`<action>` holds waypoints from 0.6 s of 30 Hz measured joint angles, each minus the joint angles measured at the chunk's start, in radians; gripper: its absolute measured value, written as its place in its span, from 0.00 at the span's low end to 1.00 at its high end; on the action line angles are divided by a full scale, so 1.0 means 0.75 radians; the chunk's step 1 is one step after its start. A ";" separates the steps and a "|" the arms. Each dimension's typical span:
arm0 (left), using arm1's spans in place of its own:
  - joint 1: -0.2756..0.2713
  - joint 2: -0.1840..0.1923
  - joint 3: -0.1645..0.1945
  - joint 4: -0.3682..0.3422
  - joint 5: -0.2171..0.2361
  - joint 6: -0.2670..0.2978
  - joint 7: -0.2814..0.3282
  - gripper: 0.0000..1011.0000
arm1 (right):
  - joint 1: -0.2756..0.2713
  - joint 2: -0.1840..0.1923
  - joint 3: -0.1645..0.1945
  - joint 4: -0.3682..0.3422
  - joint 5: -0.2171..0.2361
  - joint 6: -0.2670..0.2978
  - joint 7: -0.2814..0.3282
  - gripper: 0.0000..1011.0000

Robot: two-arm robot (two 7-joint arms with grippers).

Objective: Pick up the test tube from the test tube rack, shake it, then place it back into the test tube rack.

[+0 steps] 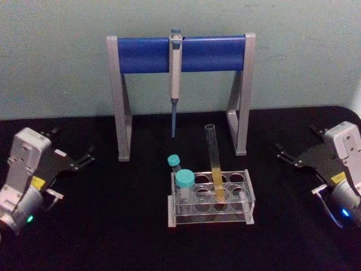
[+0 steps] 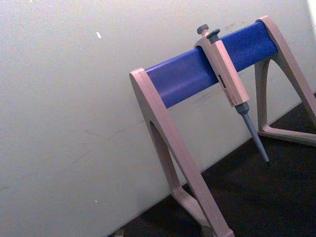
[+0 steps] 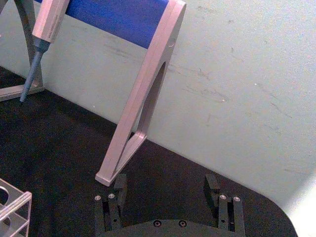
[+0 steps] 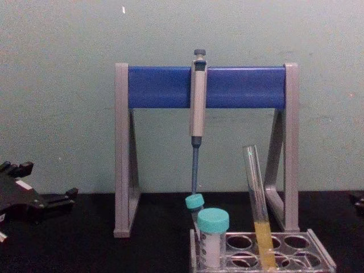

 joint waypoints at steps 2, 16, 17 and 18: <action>0.000 0.000 0.000 0.000 0.000 0.000 0.000 0.99 | 0.000 0.000 0.000 0.000 0.000 0.000 0.000 0.99; 0.000 0.000 0.000 0.000 0.000 0.000 0.000 0.99 | 0.000 0.000 0.000 0.000 0.000 0.000 0.000 0.99; 0.000 0.000 0.000 0.000 0.000 0.000 0.000 0.99 | 0.000 0.000 0.000 0.000 0.000 0.000 0.000 0.99; 0.000 0.000 0.000 0.000 0.000 0.000 0.000 0.99 | 0.000 0.000 0.000 0.000 0.000 0.000 0.000 0.99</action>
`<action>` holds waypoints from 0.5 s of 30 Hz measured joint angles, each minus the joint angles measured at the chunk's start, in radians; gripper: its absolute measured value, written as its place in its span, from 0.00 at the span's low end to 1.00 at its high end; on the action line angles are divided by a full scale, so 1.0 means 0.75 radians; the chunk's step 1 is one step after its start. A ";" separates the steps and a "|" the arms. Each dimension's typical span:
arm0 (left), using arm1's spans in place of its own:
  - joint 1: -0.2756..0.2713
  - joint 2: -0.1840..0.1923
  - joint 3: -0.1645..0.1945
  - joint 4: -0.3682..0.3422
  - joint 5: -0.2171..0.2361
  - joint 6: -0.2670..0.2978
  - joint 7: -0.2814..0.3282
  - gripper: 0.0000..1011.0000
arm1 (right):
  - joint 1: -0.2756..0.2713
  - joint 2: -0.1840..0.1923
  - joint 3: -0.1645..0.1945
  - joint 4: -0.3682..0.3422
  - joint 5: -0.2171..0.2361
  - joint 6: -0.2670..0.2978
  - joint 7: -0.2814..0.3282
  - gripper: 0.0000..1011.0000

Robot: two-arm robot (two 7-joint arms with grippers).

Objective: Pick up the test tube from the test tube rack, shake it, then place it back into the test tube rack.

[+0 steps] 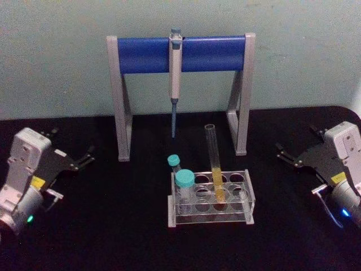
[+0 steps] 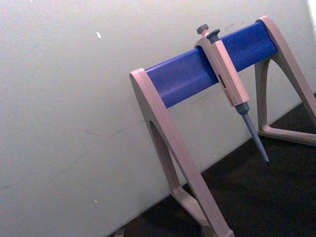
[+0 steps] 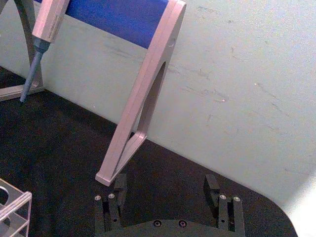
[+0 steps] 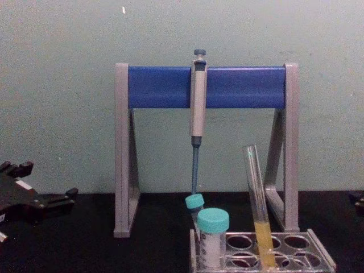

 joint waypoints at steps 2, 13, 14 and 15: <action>0.000 0.000 0.000 0.000 0.000 0.000 0.000 0.99 | 0.000 0.000 0.000 0.000 0.000 0.000 0.000 0.99; 0.000 0.000 0.000 0.000 0.000 0.000 0.000 0.99 | 0.000 0.000 0.000 0.000 0.000 0.000 0.000 0.99; 0.000 0.000 0.000 0.000 0.000 0.000 0.000 0.99 | 0.000 0.000 0.000 0.000 0.000 0.000 0.000 0.99; 0.000 0.000 0.000 0.000 0.000 0.000 0.000 0.99 | 0.000 0.000 0.000 0.000 0.000 0.000 0.000 0.99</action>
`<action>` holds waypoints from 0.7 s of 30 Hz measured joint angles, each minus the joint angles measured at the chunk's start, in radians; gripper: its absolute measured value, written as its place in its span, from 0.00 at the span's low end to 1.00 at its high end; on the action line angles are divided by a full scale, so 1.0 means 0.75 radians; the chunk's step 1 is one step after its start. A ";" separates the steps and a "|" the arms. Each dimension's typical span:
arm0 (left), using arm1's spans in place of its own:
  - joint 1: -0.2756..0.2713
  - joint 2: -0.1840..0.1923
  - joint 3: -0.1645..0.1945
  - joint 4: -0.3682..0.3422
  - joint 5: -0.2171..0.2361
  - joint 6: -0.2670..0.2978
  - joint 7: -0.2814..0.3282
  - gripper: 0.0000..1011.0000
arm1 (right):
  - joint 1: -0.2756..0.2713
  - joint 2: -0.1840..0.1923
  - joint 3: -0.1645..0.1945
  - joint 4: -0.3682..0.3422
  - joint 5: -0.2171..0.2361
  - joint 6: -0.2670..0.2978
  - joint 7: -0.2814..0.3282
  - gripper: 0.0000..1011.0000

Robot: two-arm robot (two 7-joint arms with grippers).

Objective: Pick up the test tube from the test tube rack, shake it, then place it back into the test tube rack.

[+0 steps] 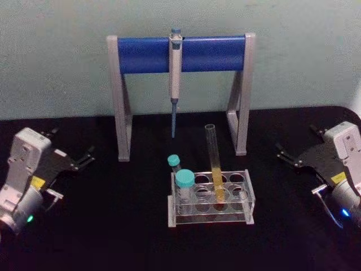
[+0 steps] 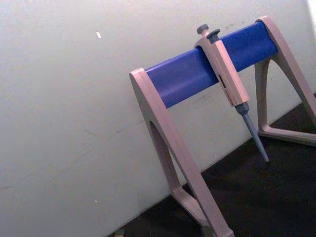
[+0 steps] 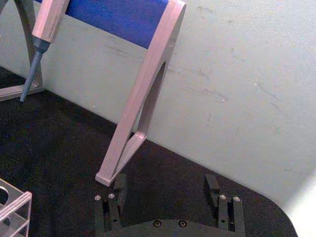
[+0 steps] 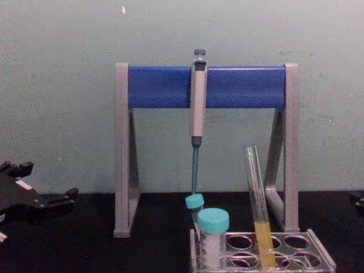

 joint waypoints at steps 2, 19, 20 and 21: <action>0.000 0.000 0.000 0.000 0.000 0.000 0.000 0.99 | 0.000 0.000 0.000 0.000 0.000 0.000 0.000 0.99; 0.000 0.000 0.000 0.000 0.000 0.000 0.000 0.99 | 0.000 0.000 0.000 0.000 0.000 0.000 0.000 0.99; 0.000 0.000 0.000 0.000 0.000 0.000 0.000 0.99 | 0.000 0.000 0.000 0.000 0.000 0.000 0.000 0.99; 0.000 0.000 0.000 0.000 0.000 0.000 0.000 0.99 | -0.001 -0.002 0.004 0.000 -0.005 -0.002 0.002 0.99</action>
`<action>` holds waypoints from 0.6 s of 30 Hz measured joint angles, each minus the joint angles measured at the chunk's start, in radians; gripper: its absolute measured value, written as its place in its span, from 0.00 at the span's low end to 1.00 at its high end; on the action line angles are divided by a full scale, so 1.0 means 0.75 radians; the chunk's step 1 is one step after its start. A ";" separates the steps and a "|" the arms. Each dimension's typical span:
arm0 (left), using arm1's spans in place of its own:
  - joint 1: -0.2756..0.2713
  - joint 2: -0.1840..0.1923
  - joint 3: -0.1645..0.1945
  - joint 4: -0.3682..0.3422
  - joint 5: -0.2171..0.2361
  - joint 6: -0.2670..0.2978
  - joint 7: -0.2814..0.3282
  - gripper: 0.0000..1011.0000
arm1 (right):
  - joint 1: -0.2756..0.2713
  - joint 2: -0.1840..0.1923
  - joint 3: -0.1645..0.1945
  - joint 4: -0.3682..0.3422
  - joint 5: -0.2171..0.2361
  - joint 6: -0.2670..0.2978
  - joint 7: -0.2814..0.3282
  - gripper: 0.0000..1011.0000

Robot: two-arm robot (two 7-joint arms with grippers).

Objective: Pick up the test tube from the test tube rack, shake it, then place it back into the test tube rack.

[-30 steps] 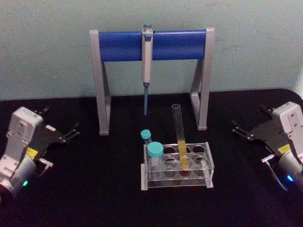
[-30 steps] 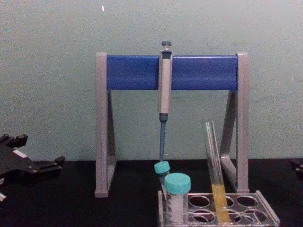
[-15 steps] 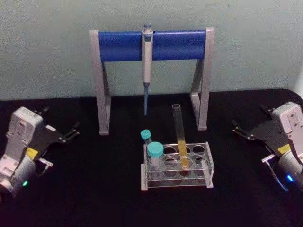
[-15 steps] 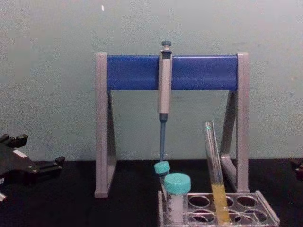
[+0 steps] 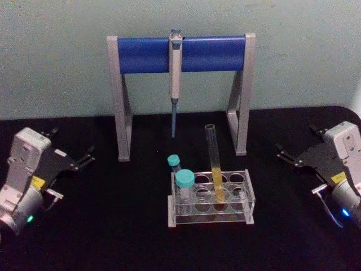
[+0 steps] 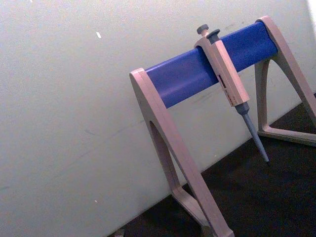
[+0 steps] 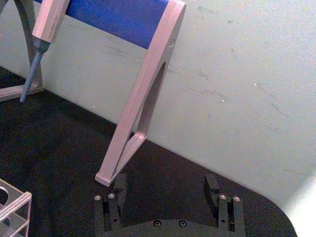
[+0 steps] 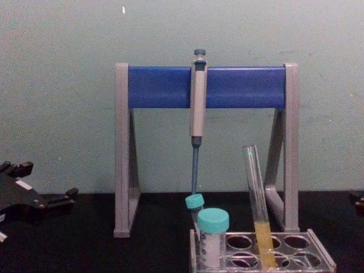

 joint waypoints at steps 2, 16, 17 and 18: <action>0.000 0.000 0.000 0.000 0.000 0.000 0.000 0.99 | -0.003 -0.003 0.007 -0.001 -0.008 -0.009 0.008 0.99; 0.000 0.000 0.000 0.000 0.000 0.000 0.000 0.99 | -0.018 0.000 0.044 -0.042 0.090 -0.164 0.261 0.99; 0.000 0.000 0.000 0.000 0.000 0.000 0.000 0.99 | -0.016 -0.001 0.044 -0.045 0.097 -0.171 0.275 0.99; 0.000 0.000 0.000 0.000 0.000 0.000 0.000 0.99 | -0.014 -0.002 0.044 -0.048 0.103 -0.177 0.295 0.99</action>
